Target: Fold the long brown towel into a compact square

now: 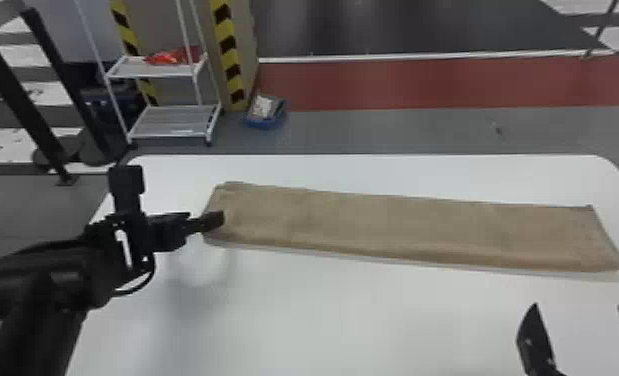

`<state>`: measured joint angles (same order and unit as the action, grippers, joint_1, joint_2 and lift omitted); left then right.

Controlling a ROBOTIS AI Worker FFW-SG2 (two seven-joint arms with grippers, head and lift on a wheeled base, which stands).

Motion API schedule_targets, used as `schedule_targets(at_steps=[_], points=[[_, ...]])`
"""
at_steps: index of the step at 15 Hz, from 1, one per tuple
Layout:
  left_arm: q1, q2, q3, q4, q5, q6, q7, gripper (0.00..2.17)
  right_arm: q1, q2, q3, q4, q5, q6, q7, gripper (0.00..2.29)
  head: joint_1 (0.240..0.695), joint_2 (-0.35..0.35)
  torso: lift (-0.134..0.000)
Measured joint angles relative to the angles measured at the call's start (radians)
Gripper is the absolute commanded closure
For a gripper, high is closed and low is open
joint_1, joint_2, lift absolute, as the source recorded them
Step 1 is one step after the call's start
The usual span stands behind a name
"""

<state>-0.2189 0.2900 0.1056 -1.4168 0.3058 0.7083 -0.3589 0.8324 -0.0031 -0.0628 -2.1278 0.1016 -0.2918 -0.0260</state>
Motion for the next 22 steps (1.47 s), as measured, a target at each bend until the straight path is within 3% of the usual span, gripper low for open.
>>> schedule_targets(at_steps=[2,3,5,7,10,11,15,18,22], points=[[-0.022,-0.002,-0.015,0.021,-0.019,0.041,-0.001,0.31,0.001,0.000,0.000,0.000,0.001,-0.002,0.000,0.13,0.695,0.070,-0.123],[-0.038,-0.002,-0.024,0.039,-0.033,0.061,-0.008,0.54,0.002,0.000,0.000,0.000,0.001,-0.003,0.000,0.13,0.695,0.068,-0.123],[-0.053,-0.003,-0.032,0.060,-0.046,0.077,-0.033,1.23,0.002,0.000,-0.001,0.000,0.001,-0.003,0.000,0.13,0.695,0.061,-0.123],[-0.051,-0.003,-0.028,0.062,-0.050,0.085,-0.084,1.78,0.002,0.000,-0.003,0.001,0.001,-0.004,0.000,0.13,0.695,0.051,-0.123],[0.003,-0.003,0.005,-0.012,-0.049,0.130,-0.121,1.83,0.000,0.000,-0.005,0.006,0.001,-0.006,0.000,0.13,0.695,0.048,-0.123],[0.038,-0.003,0.029,-0.067,-0.049,0.150,-0.146,1.98,-0.002,0.000,-0.005,0.008,0.001,-0.006,0.000,0.13,0.695,0.049,-0.123],[0.181,0.004,0.159,-0.274,-0.014,0.221,-0.290,2.00,-0.007,0.000,-0.005,0.017,0.001,-0.006,0.000,0.13,0.695,0.057,-0.123],[0.266,0.025,0.284,-0.354,0.030,0.269,-0.405,2.00,-0.013,0.000,-0.003,0.022,0.001,-0.006,0.000,0.13,0.695,0.098,-0.123],[0.311,0.056,0.389,-0.370,0.038,0.279,-0.459,2.01,-0.026,0.000,0.005,0.038,0.001,-0.003,0.002,0.13,0.695,0.174,-0.123]])
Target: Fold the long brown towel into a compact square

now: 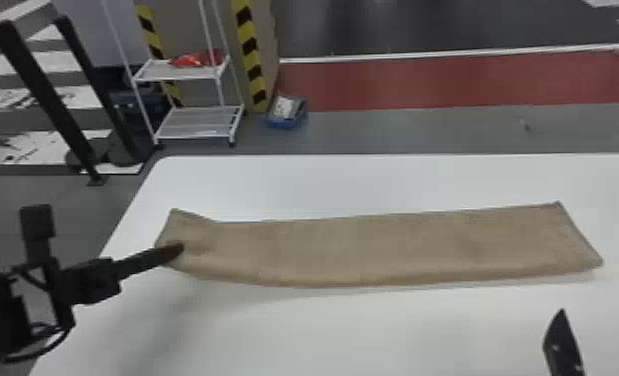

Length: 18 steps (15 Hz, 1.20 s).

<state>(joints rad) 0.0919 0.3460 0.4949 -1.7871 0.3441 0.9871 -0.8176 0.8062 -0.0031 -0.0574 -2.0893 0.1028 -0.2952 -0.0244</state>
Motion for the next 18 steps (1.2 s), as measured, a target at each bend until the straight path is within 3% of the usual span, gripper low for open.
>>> schedule_targets(at_steps=[3,6,10,13,16,18], points=[[-0.003,0.011,0.051,-0.059,0.009,0.063,-0.006,2.01,0.001,0.000,0.002,0.005,0.000,-0.003,0.000,0.13,0.695,0.207,-0.123],[-0.011,-0.027,0.006,-0.255,0.020,0.211,0.031,2.00,0.005,0.000,0.003,0.012,0.001,-0.015,0.000,0.13,0.695,0.151,-0.123],[-0.105,-0.119,-0.233,-0.436,-0.049,0.338,0.142,2.00,0.024,0.000,0.005,0.014,0.001,-0.051,0.000,0.13,0.695,-0.026,-0.123],[-0.183,-0.206,-0.402,-0.428,-0.132,0.349,0.188,2.00,0.041,0.000,0.000,0.013,0.000,-0.070,0.000,0.13,0.695,-0.126,-0.123],[-0.237,-0.316,-0.531,-0.371,-0.202,0.347,0.230,2.00,0.053,0.000,-0.006,0.014,0.000,-0.079,0.000,0.13,0.695,-0.240,-0.123],[-0.255,-0.340,-0.598,-0.336,-0.248,0.346,0.265,1.98,0.056,0.000,-0.008,0.019,0.000,-0.089,0.000,0.13,0.695,-0.277,-0.123]])
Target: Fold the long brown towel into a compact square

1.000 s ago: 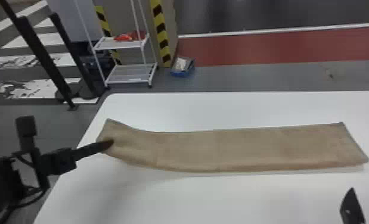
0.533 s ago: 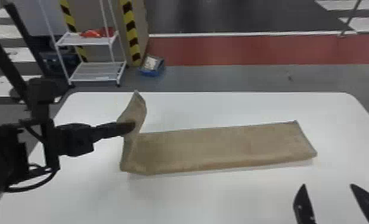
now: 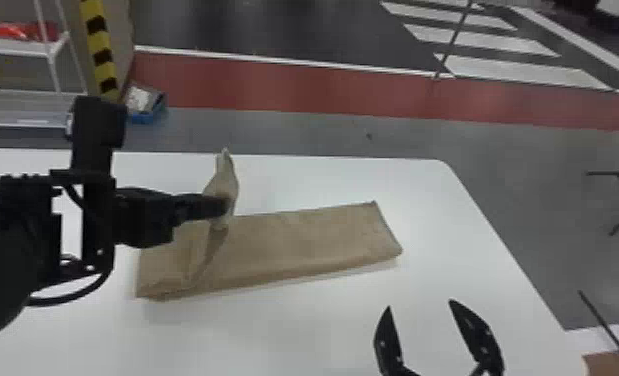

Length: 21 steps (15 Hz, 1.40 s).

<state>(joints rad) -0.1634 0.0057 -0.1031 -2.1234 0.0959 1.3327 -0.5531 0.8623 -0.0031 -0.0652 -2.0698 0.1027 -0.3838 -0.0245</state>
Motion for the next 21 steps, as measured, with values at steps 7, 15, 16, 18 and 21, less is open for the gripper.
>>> schedule_targets(at_steps=[7,15,16,18,21], points=[[0.029,-0.004,-0.219,0.112,-0.101,-0.004,0.153,0.04,-0.011,0.000,-0.001,0.028,0.001,-0.033,0.004,0.13,0.695,-0.340,-0.123],[0.077,-0.004,-0.291,0.051,-0.123,0.000,0.150,0.04,-0.061,0.000,0.003,0.012,0.000,0.037,0.009,0.13,0.695,-0.350,-0.123],[0.085,-0.004,-0.270,0.041,-0.120,0.001,0.148,0.04,-0.081,0.000,0.005,0.012,-0.001,0.071,0.013,0.13,0.695,-0.350,-0.123],[0.107,-0.004,-0.200,0.014,-0.096,0.002,0.141,0.04,-0.138,0.000,0.015,0.014,-0.002,0.163,0.015,0.13,0.695,-0.333,-0.123],[0.167,0.032,-0.074,-0.049,-0.045,0.001,0.130,0.05,-0.267,0.000,0.053,0.078,-0.015,0.301,0.016,0.13,0.695,-0.253,-0.123]])
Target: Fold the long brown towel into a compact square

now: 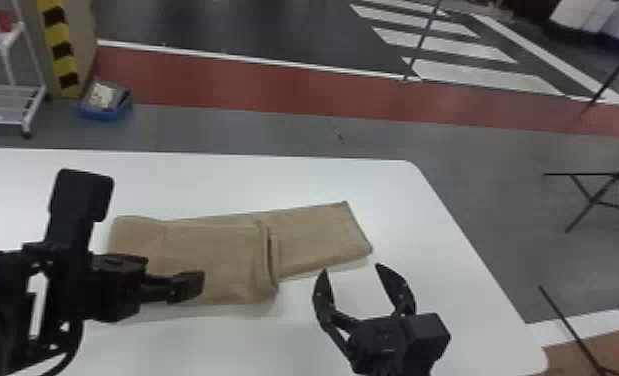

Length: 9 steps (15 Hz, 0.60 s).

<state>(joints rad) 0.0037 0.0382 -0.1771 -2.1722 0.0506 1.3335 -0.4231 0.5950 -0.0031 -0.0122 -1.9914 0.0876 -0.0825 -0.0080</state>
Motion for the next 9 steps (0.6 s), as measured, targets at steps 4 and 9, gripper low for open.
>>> schedule_targets(at_steps=[4,9], points=[[0.107,0.103,0.151,-0.051,0.074,-0.036,-0.006,0.06,-0.175,0.000,0.088,0.152,-0.034,0.094,0.006,0.13,0.695,-0.070,-0.123],[0.175,0.150,0.201,-0.061,0.110,-0.063,-0.014,0.07,-0.319,0.000,0.150,0.322,-0.104,0.100,0.033,0.13,0.695,0.034,-0.123]])
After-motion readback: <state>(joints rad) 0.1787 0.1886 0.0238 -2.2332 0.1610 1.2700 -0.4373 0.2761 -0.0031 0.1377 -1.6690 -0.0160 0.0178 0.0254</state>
